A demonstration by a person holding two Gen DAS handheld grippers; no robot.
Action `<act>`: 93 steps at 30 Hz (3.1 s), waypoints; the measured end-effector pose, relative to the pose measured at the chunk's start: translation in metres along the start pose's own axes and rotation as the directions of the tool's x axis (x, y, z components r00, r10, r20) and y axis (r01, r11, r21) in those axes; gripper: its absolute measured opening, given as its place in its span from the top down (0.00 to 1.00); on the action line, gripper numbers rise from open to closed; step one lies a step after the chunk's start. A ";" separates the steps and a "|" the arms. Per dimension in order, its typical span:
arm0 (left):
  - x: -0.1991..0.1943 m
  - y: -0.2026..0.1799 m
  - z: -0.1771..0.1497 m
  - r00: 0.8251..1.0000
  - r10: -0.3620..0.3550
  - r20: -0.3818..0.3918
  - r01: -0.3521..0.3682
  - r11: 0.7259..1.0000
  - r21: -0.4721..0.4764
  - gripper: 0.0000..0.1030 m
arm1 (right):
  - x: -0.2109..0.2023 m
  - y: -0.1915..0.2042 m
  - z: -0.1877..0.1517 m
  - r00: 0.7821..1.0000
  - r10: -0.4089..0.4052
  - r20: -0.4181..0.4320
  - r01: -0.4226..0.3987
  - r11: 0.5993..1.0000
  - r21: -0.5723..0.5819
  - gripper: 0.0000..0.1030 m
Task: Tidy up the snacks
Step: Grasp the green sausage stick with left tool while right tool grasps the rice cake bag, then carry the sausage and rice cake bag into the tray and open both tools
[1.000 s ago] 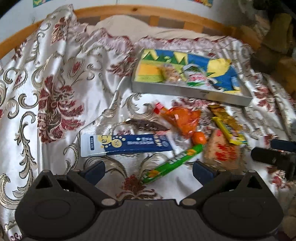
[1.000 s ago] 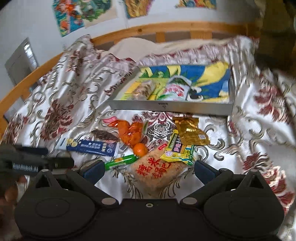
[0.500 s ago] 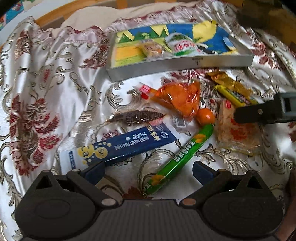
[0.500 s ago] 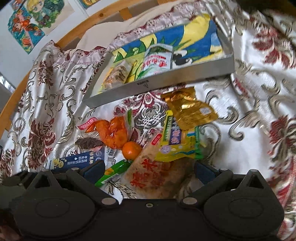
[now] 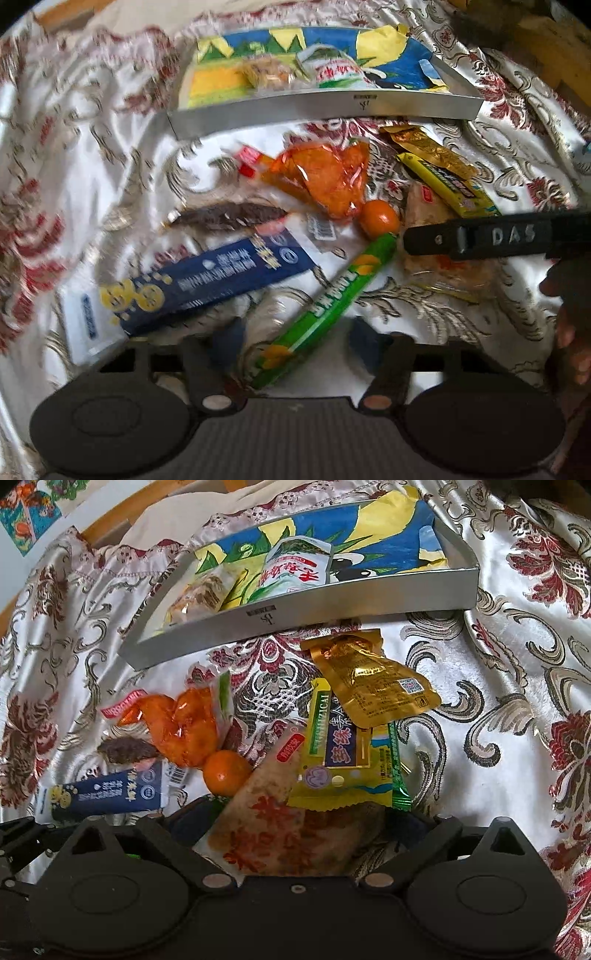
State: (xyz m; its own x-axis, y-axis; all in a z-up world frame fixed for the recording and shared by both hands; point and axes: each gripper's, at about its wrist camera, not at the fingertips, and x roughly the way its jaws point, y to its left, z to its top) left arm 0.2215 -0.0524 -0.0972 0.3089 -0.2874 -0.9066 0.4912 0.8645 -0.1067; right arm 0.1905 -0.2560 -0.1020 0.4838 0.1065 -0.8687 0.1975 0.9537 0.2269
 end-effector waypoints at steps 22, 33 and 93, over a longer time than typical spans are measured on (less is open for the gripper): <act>0.001 -0.008 -0.002 0.999 -0.033 -0.019 0.034 0.999 0.027 0.56 | -0.029 0.009 -0.036 0.997 -0.041 0.064 0.046 0.995 -0.083 0.14; -0.001 -0.021 -0.003 1.000 -0.021 -0.021 0.023 0.995 0.093 0.71 | -0.022 0.021 -0.045 0.992 -0.099 0.081 0.110 0.984 -0.141 0.21; -0.079 0.036 0.092 0.830 -0.031 0.557 0.265 0.901 -0.343 0.82 | -0.090 0.035 0.027 0.822 0.128 0.554 0.042 0.958 -0.282 0.27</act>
State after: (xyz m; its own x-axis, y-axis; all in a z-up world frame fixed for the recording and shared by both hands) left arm 0.2897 -0.0365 0.0076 0.6948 -0.4955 -0.5213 0.2452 0.8446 -0.4760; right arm 0.1767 -0.2400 -0.0041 0.8958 0.0533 -0.4413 -0.0313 0.9979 0.0569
